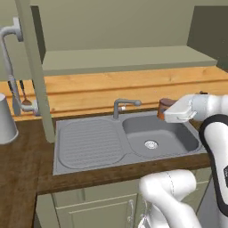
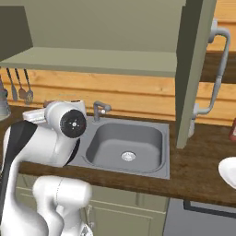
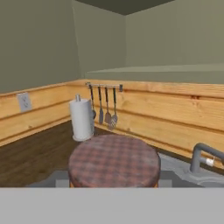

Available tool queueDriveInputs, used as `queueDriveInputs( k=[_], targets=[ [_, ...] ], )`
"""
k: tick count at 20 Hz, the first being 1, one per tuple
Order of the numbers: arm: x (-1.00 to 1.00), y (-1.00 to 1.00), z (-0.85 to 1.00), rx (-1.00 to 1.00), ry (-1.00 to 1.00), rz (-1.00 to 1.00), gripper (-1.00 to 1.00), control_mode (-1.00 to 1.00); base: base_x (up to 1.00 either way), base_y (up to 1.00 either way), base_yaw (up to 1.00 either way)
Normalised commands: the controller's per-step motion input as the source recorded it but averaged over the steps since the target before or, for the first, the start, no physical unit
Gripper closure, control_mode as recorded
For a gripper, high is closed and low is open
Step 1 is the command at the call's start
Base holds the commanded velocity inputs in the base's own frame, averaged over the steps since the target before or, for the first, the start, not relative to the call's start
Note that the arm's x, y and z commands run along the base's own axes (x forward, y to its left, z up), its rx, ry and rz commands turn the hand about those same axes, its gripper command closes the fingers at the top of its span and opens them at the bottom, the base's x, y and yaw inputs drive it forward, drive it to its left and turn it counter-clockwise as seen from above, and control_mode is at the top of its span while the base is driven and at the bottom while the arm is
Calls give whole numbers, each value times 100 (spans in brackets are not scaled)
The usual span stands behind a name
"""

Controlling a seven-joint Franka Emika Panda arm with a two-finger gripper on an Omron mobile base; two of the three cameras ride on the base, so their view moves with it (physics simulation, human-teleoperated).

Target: From the different types of pastries on the counter, select a croissant and place it on the cutting board. Then retrieve a jar of jam from the cabinet and place it alongside the croissant on the cutting board.

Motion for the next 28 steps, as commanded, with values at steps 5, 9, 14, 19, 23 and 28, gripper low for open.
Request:
queueDriveInputs(
  k=[5, 9, 14, 19, 23, 28],
  targets=[
    [0, 0, 0, 0, 0, 0, 100, 100, -100, 8, 0],
    [0, 0, 0, 0, 0, 0, 100, 100, -100, -40, -8],
    [0, 0, 0, 0, 0, 0, 100, 100, -65, -100, -11],
    [0, 0, 0, 0, 0, 0, 100, 100, -19, -100, -10],
    [0, 0, 0, 0, 0, 0, 100, 100, 8, -100, -10],
    [0, 0, 0, 0, 0, 0, 100, 100, 43, -100, -4]
  ],
)
